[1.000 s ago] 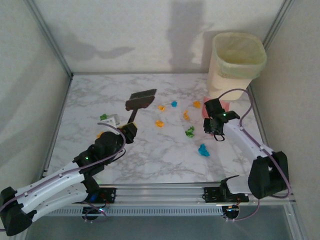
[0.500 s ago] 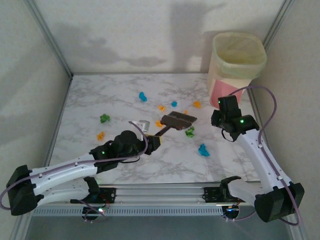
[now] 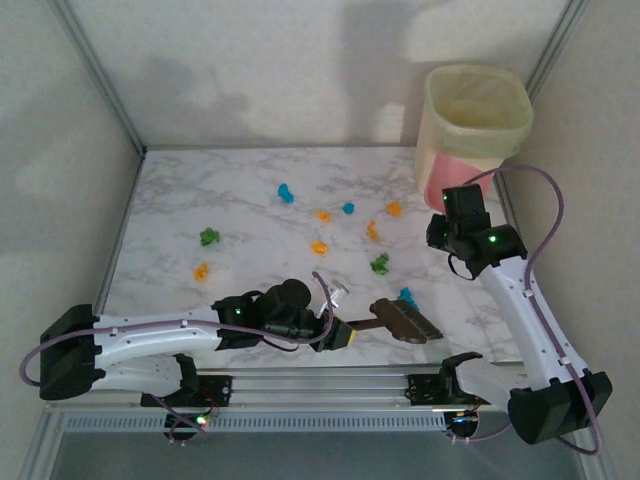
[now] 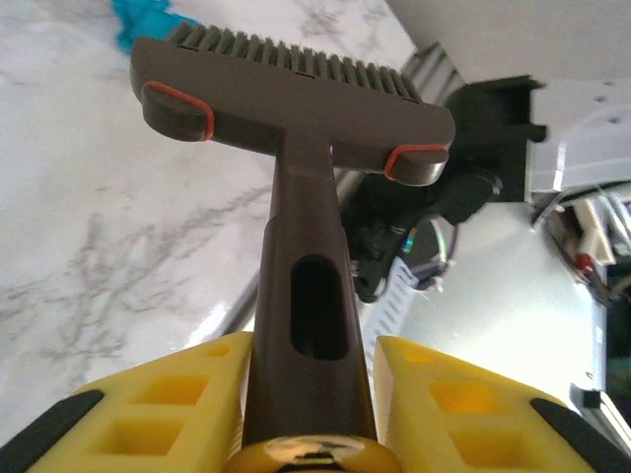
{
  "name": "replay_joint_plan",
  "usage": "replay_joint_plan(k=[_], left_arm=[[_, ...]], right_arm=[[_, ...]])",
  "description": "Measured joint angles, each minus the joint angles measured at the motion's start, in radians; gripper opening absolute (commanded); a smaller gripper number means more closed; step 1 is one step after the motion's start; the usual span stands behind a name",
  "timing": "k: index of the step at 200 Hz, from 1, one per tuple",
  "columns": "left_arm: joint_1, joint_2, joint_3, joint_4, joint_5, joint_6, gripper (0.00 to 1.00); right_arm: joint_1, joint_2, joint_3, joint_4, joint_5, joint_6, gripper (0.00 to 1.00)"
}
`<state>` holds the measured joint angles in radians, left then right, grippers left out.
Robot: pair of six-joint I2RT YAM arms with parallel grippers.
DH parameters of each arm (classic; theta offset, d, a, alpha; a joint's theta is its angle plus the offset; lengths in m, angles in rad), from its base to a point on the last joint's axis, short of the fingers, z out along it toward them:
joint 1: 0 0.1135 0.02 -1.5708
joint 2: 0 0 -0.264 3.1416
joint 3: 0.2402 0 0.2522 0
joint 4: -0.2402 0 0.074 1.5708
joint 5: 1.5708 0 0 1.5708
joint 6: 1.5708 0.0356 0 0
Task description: Sweep away the paper scraps from the table
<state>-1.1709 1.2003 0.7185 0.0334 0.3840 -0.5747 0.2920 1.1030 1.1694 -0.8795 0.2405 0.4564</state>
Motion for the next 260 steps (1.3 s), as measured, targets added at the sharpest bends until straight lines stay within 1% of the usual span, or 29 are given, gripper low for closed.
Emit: replay_joint_plan(k=[29, 43, 89, 111, 162, 184, 220, 245, 260], left_arm=[[0.0, 0.04, 0.01, 0.019, 0.063, -0.001, 0.0], [0.0, 0.09, 0.031, 0.016, 0.081, -0.001, 0.0], [0.008, 0.222, 0.089, -0.02, 0.057, -0.002, 0.0], [0.014, 0.266, 0.137, -0.027, 0.008, -0.001, 0.0], [0.03, 0.382, 0.285, -0.076, -0.196, 0.016, 0.0], [0.035, 0.423, 0.33, -0.085, -0.245, 0.029, 0.0], [0.031, 0.399, 0.325, -0.087, -0.254, 0.05, 0.0], [0.03, 0.29, 0.285, -0.111, -0.282, 0.056, 0.0], [0.029, 0.205, 0.274, -0.142, -0.328, 0.055, 0.0]], right_arm=[[0.0, 0.0, 0.001, -0.009, -0.002, 0.0, 0.0], [0.0, 0.001, 0.001, -0.01, -0.002, 0.0, 0.0], [0.0, 0.022, 0.001, -0.017, -0.01, 0.0, 0.0], [0.0, 0.031, 0.001, -0.018, -0.015, -0.001, 0.0], [0.0, 0.047, 0.001, -0.015, -0.033, -0.005, 0.0], [0.0, 0.049, 0.001, -0.014, -0.035, -0.008, 0.0], [-0.003, 0.032, 0.001, 0.013, -0.035, -0.008, 0.0], [-0.006, -0.014, 0.001, 0.038, -0.057, -0.01, 0.0], [-0.006, -0.048, -0.002, 0.061, -0.076, -0.015, 0.0]])
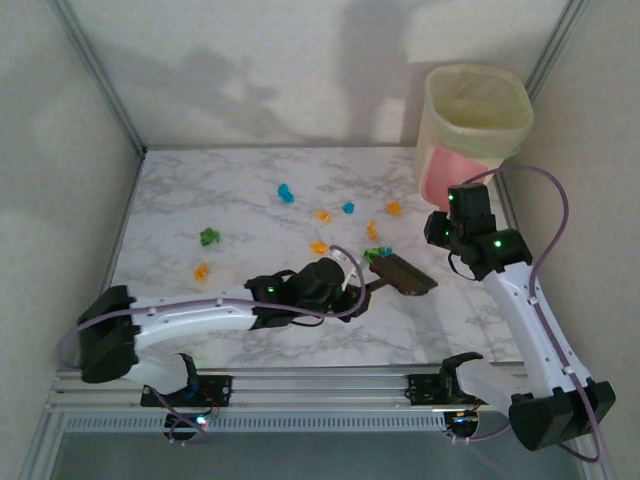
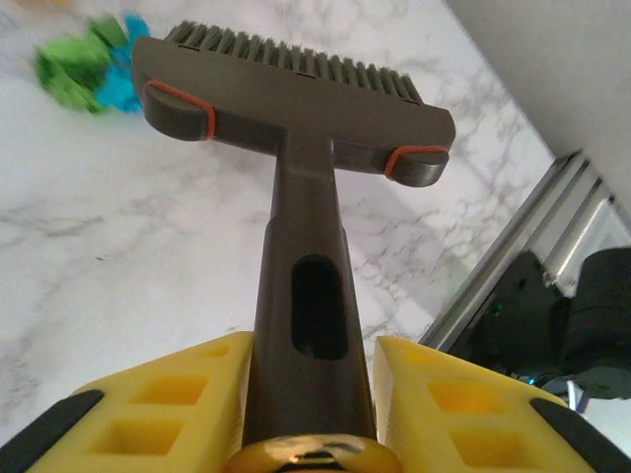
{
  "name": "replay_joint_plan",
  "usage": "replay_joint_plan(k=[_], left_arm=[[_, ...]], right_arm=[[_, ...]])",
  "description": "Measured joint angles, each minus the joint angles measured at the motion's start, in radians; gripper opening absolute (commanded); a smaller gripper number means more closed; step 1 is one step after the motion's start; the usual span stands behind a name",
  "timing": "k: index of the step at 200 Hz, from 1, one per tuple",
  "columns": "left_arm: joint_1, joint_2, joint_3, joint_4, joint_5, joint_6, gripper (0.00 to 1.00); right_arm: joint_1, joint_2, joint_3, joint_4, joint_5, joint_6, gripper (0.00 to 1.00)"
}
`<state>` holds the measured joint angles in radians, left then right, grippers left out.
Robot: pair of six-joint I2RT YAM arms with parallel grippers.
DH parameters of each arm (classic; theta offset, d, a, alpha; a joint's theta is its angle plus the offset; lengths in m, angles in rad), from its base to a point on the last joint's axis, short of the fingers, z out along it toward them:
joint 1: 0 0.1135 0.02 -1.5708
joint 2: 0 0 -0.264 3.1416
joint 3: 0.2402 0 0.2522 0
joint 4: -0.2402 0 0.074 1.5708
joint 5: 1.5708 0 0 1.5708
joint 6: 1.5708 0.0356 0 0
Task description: Sweep away the paper scraps from the table
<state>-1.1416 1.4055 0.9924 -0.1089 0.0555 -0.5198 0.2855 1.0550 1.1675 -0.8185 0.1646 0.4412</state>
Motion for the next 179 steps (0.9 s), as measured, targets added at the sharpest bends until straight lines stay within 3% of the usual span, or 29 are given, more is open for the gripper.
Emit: replay_joint_plan(k=[35, 67, 116, 179], left_arm=[[0.021, -0.187, -0.016, -0.073, -0.126, -0.021, 0.0], [0.092, -0.339, -0.036, -0.171, -0.238, -0.072, 0.0], [0.358, -0.479, -0.019, -0.417, -0.394, -0.197, 0.0], [0.64, -0.523, 0.023, -0.588, -0.434, -0.245, 0.0]], right_arm=[[0.0, -0.045, -0.001, 0.051, -0.053, -0.001, 0.0], [0.003, -0.04, -0.001, 0.111, -0.16, -0.004, 0.0], [0.122, 0.031, -0.001, 0.185, -0.243, -0.057, 0.0], [0.392, 0.208, -0.003, 0.236, -0.296, -0.182, 0.0]])
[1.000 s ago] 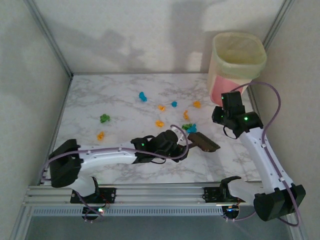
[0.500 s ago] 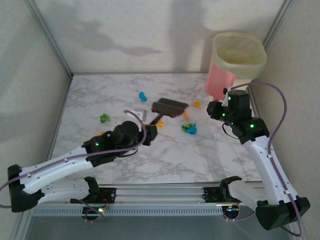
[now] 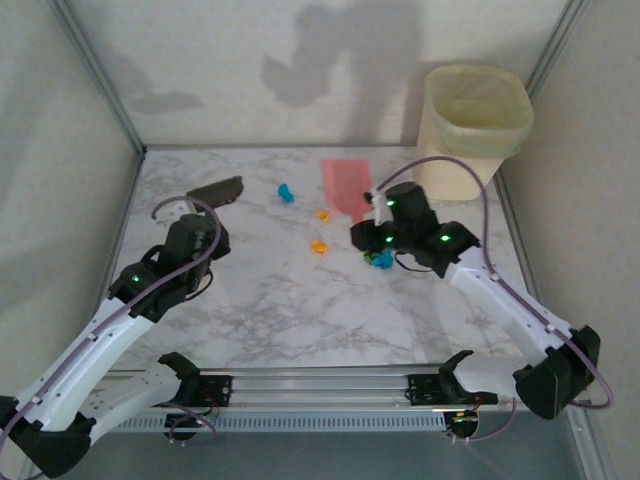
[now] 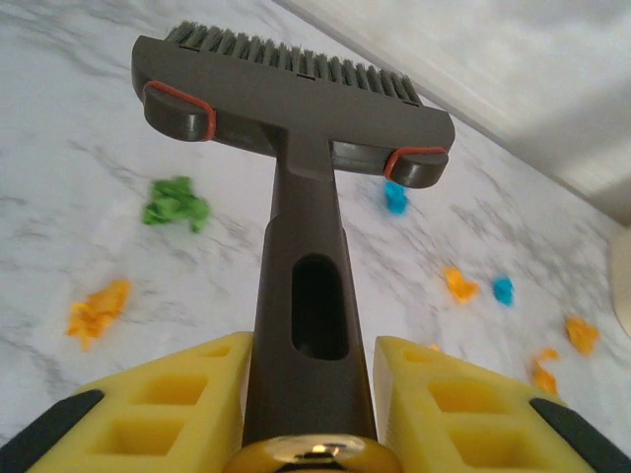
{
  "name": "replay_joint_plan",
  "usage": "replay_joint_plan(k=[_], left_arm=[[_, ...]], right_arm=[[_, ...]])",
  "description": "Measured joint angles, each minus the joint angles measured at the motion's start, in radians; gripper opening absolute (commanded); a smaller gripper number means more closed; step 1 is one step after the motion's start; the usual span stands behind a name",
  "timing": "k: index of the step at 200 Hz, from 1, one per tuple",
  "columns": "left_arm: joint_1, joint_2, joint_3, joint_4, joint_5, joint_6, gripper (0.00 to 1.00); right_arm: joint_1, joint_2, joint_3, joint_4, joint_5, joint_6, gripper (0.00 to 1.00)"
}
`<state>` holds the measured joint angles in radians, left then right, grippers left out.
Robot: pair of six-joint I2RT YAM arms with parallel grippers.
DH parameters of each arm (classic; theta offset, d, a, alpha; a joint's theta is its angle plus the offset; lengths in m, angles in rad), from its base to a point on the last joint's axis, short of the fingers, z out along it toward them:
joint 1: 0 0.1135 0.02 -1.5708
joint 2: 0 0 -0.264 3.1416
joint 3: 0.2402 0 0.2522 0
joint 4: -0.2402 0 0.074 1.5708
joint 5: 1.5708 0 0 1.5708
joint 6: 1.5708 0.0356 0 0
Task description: Sweep away the paper scraps from the table
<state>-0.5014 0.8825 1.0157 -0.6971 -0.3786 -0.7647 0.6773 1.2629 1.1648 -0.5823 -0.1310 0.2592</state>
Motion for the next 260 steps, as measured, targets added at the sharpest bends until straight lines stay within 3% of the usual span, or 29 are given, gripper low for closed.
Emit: replay_joint_plan(k=[59, 113, 182, 214, 235, 260], left_arm=[[0.197, -0.016, 0.0, -0.003, 0.023, -0.022, 0.0], [0.327, 0.01, -0.04, 0.04, 0.12, -0.021, 0.0], [0.385, 0.011, -0.12, 0.075, 0.215, -0.018, 0.0], [0.386, 0.015, -0.142, 0.09, 0.245, -0.019, 0.0], [0.386, 0.017, -0.149, 0.095, 0.257, -0.022, 0.0], [0.386, 0.017, -0.15, 0.096, 0.261, -0.023, 0.0]], right_arm=[[0.301, 0.334, 0.011, -0.013, 0.097, -0.116, 0.0], [0.42, 0.572, 0.144, -0.061, 0.201, -0.196, 0.0], [0.443, 0.694, 0.225, -0.071, 0.254, -0.234, 0.21], [0.447, 0.705, 0.229, -0.064, 0.269, -0.245, 0.35], [0.449, 0.704, 0.228, -0.052, 0.271, -0.243, 0.53], [0.451, 0.692, 0.209, -0.01, 0.282, -0.241, 0.67]])
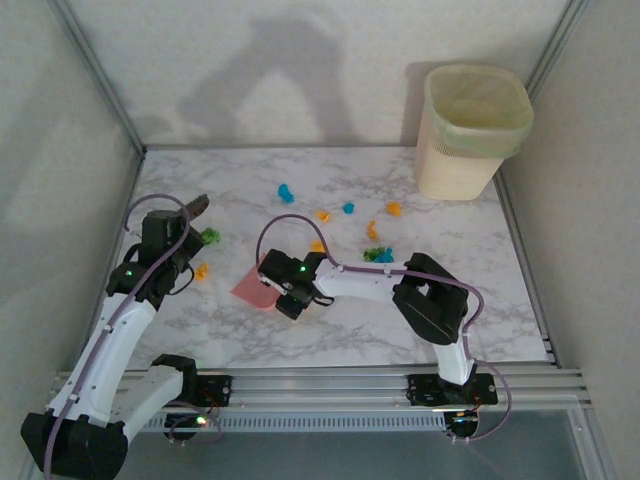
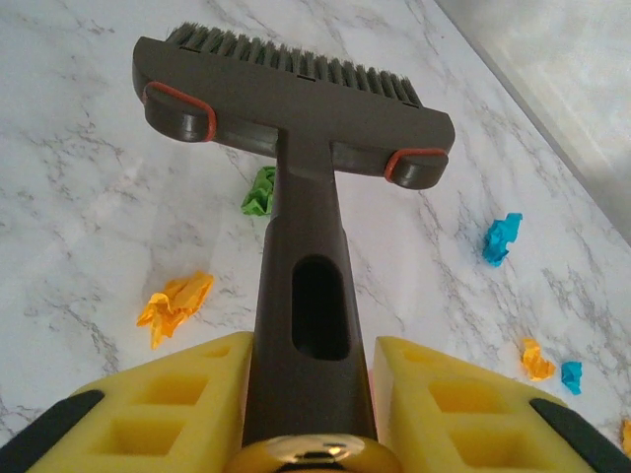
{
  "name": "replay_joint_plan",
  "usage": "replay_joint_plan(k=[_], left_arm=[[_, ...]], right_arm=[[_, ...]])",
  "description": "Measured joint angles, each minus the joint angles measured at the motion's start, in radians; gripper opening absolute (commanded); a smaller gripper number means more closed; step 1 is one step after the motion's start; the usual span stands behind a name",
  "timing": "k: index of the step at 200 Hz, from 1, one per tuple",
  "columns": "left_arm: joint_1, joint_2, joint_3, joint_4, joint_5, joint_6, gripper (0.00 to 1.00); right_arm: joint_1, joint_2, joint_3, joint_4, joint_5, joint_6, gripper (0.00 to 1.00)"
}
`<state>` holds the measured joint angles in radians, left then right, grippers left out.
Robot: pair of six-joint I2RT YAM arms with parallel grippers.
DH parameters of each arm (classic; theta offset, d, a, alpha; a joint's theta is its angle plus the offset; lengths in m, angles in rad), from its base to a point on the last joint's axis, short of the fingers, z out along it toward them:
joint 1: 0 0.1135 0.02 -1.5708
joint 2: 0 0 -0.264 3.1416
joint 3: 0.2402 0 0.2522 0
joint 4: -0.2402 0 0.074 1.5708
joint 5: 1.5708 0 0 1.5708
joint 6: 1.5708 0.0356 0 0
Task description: Sweep away the paper scraps from the table
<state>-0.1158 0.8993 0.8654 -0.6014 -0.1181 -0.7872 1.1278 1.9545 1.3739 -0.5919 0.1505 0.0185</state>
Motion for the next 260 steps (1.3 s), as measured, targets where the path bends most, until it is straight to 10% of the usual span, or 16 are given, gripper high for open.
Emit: replay_joint_plan(k=[23, 83, 260], left_arm=[[0.003, 0.004, 0.0, 0.0, 0.004, 0.0, 0.0], [0.016, 0.03, 0.0, 0.003, 0.04, 0.005, 0.0], [0.048, 0.069, 0.0, 0.043, 0.123, 0.005, 0.0]], right_arm=[[0.001, -0.079, -0.084, 0.064, 0.006, 0.022, 0.85], [-0.015, -0.564, -0.676, 0.647, -0.064, 0.173, 0.87], [-0.048, -0.301, -0.826, 1.252, -0.179, 0.203, 0.83]])
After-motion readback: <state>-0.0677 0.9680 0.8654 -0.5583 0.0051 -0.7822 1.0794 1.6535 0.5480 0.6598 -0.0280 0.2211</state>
